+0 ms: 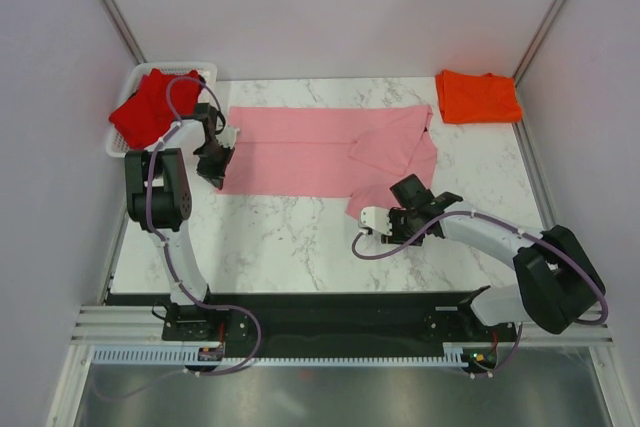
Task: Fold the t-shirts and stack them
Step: Fold the tshirt
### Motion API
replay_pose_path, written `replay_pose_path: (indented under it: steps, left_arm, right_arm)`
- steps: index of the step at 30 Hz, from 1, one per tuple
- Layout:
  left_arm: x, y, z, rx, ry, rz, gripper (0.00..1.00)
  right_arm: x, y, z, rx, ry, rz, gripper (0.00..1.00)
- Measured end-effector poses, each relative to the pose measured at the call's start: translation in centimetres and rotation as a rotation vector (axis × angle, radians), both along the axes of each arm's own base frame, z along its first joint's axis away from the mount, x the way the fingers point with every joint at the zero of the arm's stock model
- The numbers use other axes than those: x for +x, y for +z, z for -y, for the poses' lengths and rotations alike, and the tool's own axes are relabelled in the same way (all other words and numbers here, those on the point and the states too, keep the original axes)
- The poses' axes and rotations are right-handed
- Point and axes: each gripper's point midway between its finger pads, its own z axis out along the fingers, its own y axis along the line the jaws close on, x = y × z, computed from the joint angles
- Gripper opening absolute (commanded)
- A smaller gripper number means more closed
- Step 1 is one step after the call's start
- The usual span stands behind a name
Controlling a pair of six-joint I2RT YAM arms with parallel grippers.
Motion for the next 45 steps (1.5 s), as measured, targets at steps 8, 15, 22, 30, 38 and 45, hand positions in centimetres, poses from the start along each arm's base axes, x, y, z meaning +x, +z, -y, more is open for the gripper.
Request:
replay_pose_path:
  steps: [8, 15, 22, 30, 38, 45]
  left_arm:
    - [0.0, 0.0, 0.0, 0.0, 0.0, 0.0, 0.02]
    - [0.0, 0.0, 0.0, 0.0, -0.001, 0.0, 0.02]
    - [-0.5, 0.2, 0.4, -0.012, -0.006, -0.018, 0.02]
    - [-1.0, 1.7, 1.9, -0.07, -0.025, -0.069, 0.02]
    - [2.4, 4.0, 2.1, -0.086, -0.046, -0.01, 0.02]
    - [5.1, 6.0, 2.0, -0.082, -0.064, 0.044, 0.02]
  right_arm:
    - [-0.3, -0.7, 0.0, -0.009, 0.015, -0.028, 0.38]
    - [0.1, -0.9, -0.3, -0.012, 0.013, -0.035, 0.0]
    - [1.8, 2.2, -0.1, 0.019, -0.041, 0.047, 0.0]
    - [7.6, 10.8, 0.0, 0.123, -0.156, 0.261, 0.0]
    - [12.5, 12.4, 1.7, 0.128, -0.31, 0.294, 0.0]
    - [16.2, 13.3, 3.3, 0.144, -0.432, 0.32, 0.0]
